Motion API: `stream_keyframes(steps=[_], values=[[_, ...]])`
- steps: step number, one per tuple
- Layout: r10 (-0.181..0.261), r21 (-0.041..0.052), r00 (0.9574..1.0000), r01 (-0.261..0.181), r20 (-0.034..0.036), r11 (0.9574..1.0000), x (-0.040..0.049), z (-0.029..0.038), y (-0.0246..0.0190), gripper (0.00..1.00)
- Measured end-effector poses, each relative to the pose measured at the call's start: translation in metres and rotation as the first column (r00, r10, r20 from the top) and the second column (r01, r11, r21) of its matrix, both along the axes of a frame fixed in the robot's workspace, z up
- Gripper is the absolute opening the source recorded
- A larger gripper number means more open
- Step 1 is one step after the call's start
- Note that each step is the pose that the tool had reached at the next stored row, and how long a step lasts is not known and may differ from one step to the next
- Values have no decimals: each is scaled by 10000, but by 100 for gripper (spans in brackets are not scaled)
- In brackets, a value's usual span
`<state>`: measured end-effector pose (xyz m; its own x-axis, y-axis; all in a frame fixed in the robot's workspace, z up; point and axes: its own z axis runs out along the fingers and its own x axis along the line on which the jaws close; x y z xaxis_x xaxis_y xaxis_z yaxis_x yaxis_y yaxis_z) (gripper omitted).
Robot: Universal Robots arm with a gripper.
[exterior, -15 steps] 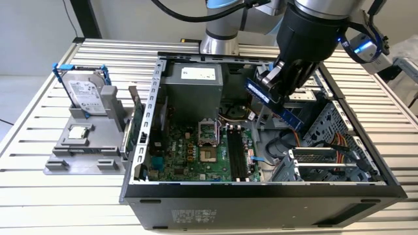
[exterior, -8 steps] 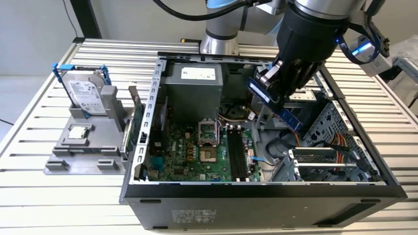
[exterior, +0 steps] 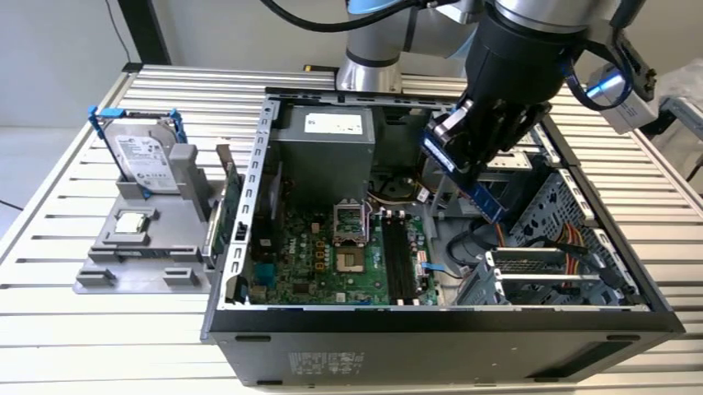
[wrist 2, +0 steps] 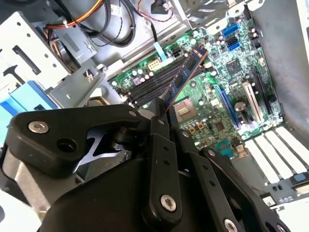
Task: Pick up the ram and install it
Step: 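Insert the ram into the slot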
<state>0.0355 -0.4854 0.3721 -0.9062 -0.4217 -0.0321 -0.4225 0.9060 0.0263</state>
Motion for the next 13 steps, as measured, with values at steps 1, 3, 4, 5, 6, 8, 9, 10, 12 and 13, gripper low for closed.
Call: stream_keyframes(steps=[1, 3, 4, 5, 6, 8, 9, 10, 12, 13], values=[[-110, 1, 9999, 110, 0, 9999, 0, -1, 0, 0], [-337, 1, 9994, 337, 0, 9994, 0, -2, 0, 0], [-465, 1, 9989, 465, 0, 9989, 0, -3, 0, 0], [-576, 1, 9983, 576, 0, 9983, 0, -3, 0, 0], [-697, 1, 9976, 697, 0, 9976, 0, -4, 0, 0], [-925, 1, 9957, 925, 0, 9957, 0, -5, 0, 0], [-1042, 0, 9946, 1042, 0, 9946, 0, -5, 0, 0], [-1158, -1, 9933, 1158, 0, 9933, 0, -5, 0, 0], [-1382, 0, 9904, 1382, 0, 9904, 0, -6, 0, 0], [-1482, 0, 9890, 1482, 0, 9890, 0, -7, 0, 0]])
